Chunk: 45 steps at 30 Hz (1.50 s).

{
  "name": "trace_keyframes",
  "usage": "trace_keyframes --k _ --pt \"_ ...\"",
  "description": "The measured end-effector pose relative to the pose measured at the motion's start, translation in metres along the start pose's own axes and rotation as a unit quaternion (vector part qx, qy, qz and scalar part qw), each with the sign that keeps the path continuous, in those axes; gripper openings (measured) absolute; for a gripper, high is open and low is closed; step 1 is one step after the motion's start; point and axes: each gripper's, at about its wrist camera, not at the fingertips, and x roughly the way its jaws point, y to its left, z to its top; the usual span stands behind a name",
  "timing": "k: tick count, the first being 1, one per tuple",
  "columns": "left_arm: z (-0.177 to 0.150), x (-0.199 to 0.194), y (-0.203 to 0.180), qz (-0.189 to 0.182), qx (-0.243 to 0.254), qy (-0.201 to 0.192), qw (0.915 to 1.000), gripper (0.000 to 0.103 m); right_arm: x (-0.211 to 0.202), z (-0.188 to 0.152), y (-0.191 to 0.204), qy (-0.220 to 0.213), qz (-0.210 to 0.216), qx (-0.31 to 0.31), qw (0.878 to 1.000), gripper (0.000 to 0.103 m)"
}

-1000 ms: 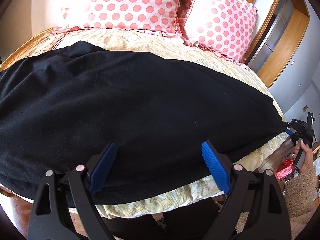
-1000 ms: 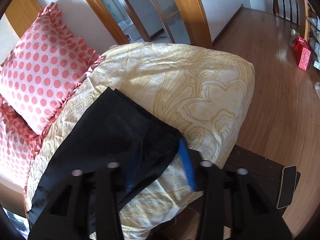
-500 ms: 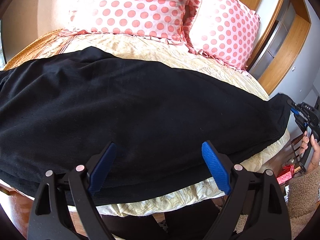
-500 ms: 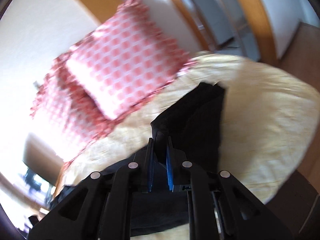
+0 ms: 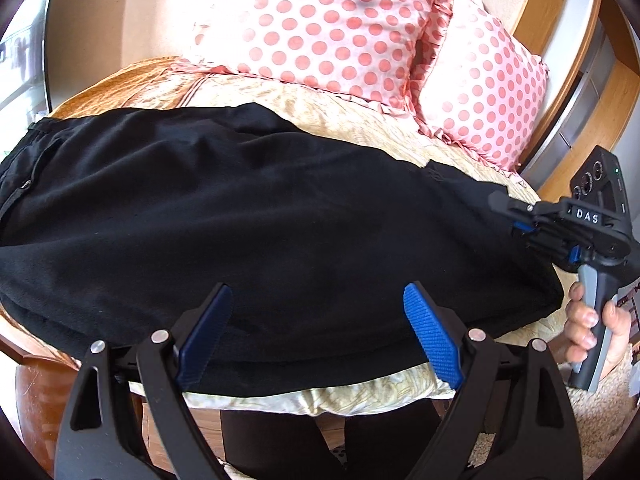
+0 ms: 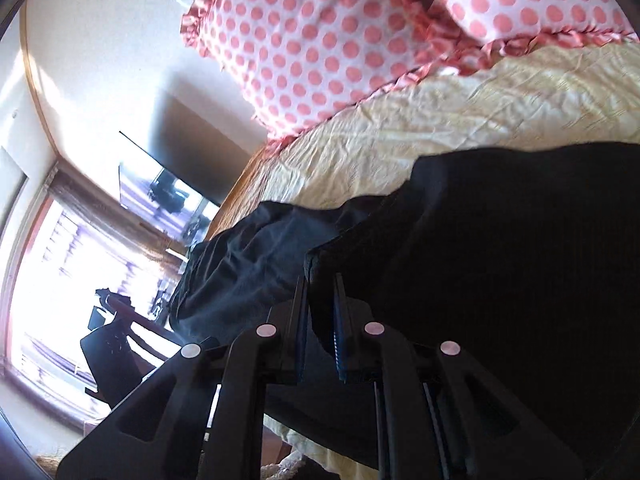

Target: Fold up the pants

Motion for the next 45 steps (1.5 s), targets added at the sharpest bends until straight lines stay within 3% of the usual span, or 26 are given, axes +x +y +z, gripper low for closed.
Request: trace_keyframes --k 5,8,10,15,22,24,26,28,30,34,37,39,45 --pt "0.003 -0.005 0.012 0.008 -0.014 -0.012 0.9998 0.088 -0.004 0.015 0.044 -0.026 0.046 -0.044 0.998 0.012" --pt "0.003 -0.006 0.019 0.009 -0.027 -0.016 0.9995 0.088 0.024 -0.001 0.069 0.023 0.034 -0.092 0.995 0.012" --pt "0.003 -0.007 0.024 0.014 -0.032 -0.015 0.9993 0.088 0.038 -0.017 0.066 0.053 0.037 -0.083 0.994 0.012" --pt "0.003 -0.013 0.034 0.024 -0.039 -0.024 0.9986 0.088 0.049 -0.028 0.074 0.065 0.059 -0.088 0.992 0.012" --pt "0.005 -0.019 0.046 0.033 -0.055 -0.032 0.9974 0.088 0.08 -0.057 0.081 0.117 -0.01 -0.154 0.981 0.014" --pt "0.005 -0.021 0.047 0.039 -0.052 -0.035 0.9973 0.088 0.08 -0.066 0.084 0.128 -0.02 -0.178 0.975 0.021" --pt "0.005 -0.025 0.051 0.044 -0.052 -0.04 0.9969 0.088 0.075 -0.071 0.093 0.126 -0.013 -0.204 0.971 0.036" --pt "0.006 -0.029 0.054 0.048 -0.056 -0.046 0.9963 0.088 0.067 -0.073 0.103 0.117 -0.005 -0.223 0.968 0.058" --pt "0.007 -0.033 0.059 0.053 -0.061 -0.052 0.9953 0.088 0.06 -0.073 0.112 0.101 0.003 -0.242 0.965 0.064" --pt "0.007 -0.042 0.069 0.068 -0.075 -0.064 0.9928 0.088 0.067 -0.069 0.118 0.095 0.005 -0.248 0.964 0.065" --pt "0.006 -0.05 0.083 0.086 -0.092 -0.071 0.9894 0.088 0.087 -0.08 0.109 0.14 -0.012 -0.248 0.958 0.065" --pt "0.005 -0.058 0.098 0.094 -0.113 -0.076 0.9862 0.088 0.083 -0.084 0.113 0.126 -0.014 -0.26 0.957 0.065" --pt "-0.002 -0.085 0.158 0.115 -0.202 -0.095 0.9678 0.088 0.084 -0.086 0.109 0.128 -0.009 -0.261 0.957 0.071"
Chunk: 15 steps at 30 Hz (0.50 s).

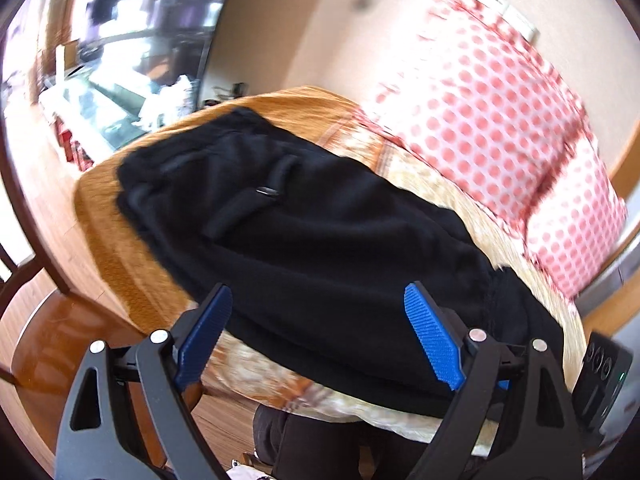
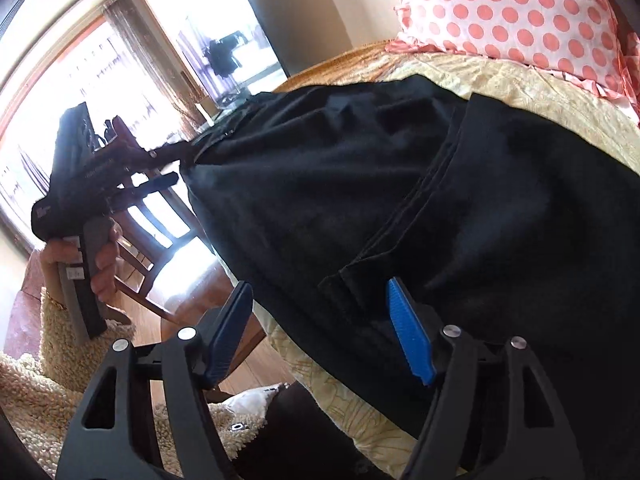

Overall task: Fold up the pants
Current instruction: 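Grasp the folded trouser edge with the left tool and lift it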

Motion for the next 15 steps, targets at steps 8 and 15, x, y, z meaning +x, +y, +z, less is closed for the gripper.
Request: trace_keyframes --k 8,15 --pt "0.033 -0.003 0.085 -0.037 -0.144 -0.024 0.9887 0.08 -0.011 0.001 -0.006 -0.009 0.009 0.013 1.0 0.08" --pt "0.038 0.019 0.126 -0.047 -0.227 0.003 0.9727 0.076 -0.013 0.002 -0.008 -0.013 0.012 0.022 1.0 0.08"
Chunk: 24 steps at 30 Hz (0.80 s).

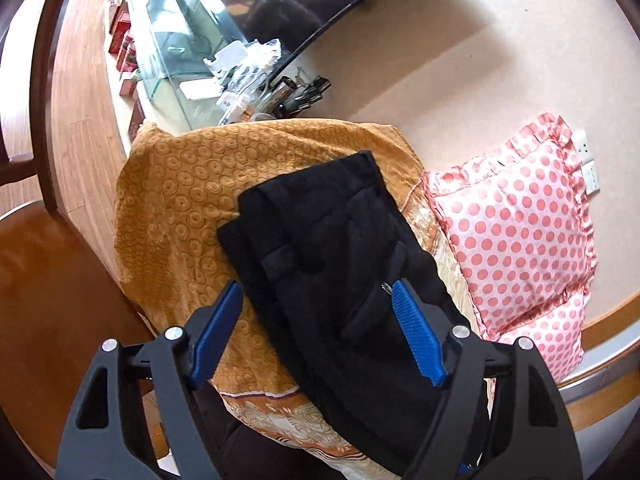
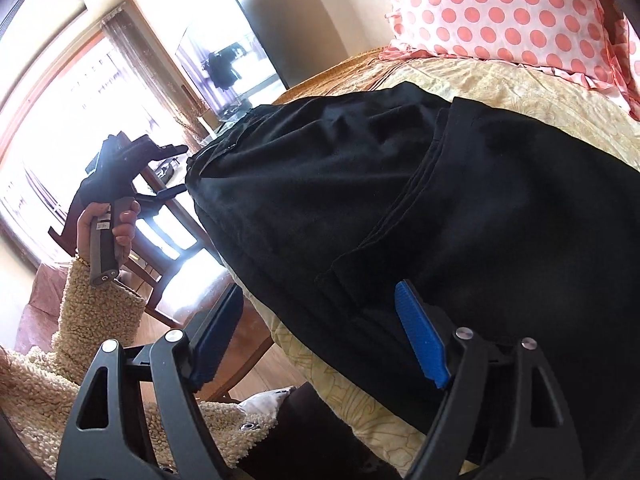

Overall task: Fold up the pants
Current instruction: 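Grasp the folded trouser edge with the left tool and lift it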

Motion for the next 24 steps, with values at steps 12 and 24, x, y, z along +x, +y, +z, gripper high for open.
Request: trace_keyframes --k 12,24 --pt "0.008 0.01 0.007 -0.031 -0.043 0.019 0.9984 0.08 0.0 0.0 -0.002 0.001 0.001 0.002 1.0 0.08" --pt "-0.003 0.028 0.014 -0.12 -0.088 0.02 0.9887 0.026 -0.001 -0.001 -0.004 0.0 0.002 0.002 1.0 0.08"
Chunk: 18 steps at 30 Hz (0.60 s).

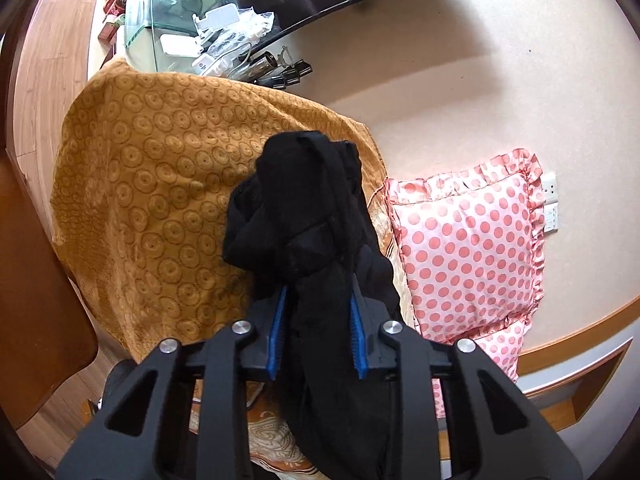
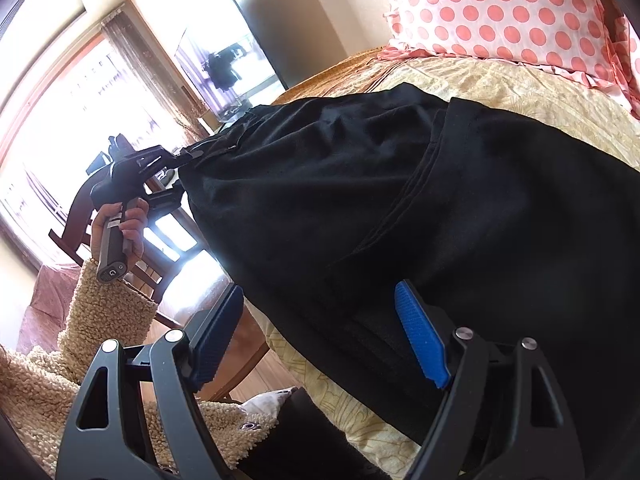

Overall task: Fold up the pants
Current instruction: 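Grasp the folded trouser edge with the left tool and lift it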

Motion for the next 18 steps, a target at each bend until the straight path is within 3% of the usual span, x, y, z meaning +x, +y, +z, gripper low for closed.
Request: trace_keyframes --k 4,7,8,10,11,14,18 --pt "0.0 0.0 0.005 -0.015 -0.026 -0.008 0.9995 0.036 0.0 0.0 0.0 0.0 0.0 0.0 1.0 0.08" --pt "0.0 0.002 -0.002 0.003 -0.021 -0.012 0.9997 0.037 0.0 0.0 0.0 -0.002 0.0 0.003 1.0 0.08" --pt "0.0 0.002 -0.008 0.018 -0.012 -0.015 0.9997 0.035 -0.001 0.0 0.0 -0.003 0.0 0.003 1.0 0.08" --pt "-0.002 0.002 -0.019 0.064 0.022 -0.025 0.9974 0.019 -0.002 -0.001 -0.001 -0.004 -0.001 0.003 1.0 0.08" --pt "-0.003 0.003 -0.023 0.08 0.037 -0.031 0.9956 0.017 -0.003 -0.001 -0.002 -0.006 -0.001 0.004 1.0 0.08" --pt "-0.006 0.002 -0.033 0.093 0.065 -0.043 0.9926 0.012 -0.006 -0.002 -0.005 -0.01 -0.002 0.007 1.0 0.08" --pt "-0.017 -0.005 -0.064 0.098 0.14 -0.069 0.9829 0.01 -0.014 -0.003 -0.009 -0.023 -0.003 0.013 1.0 0.08"
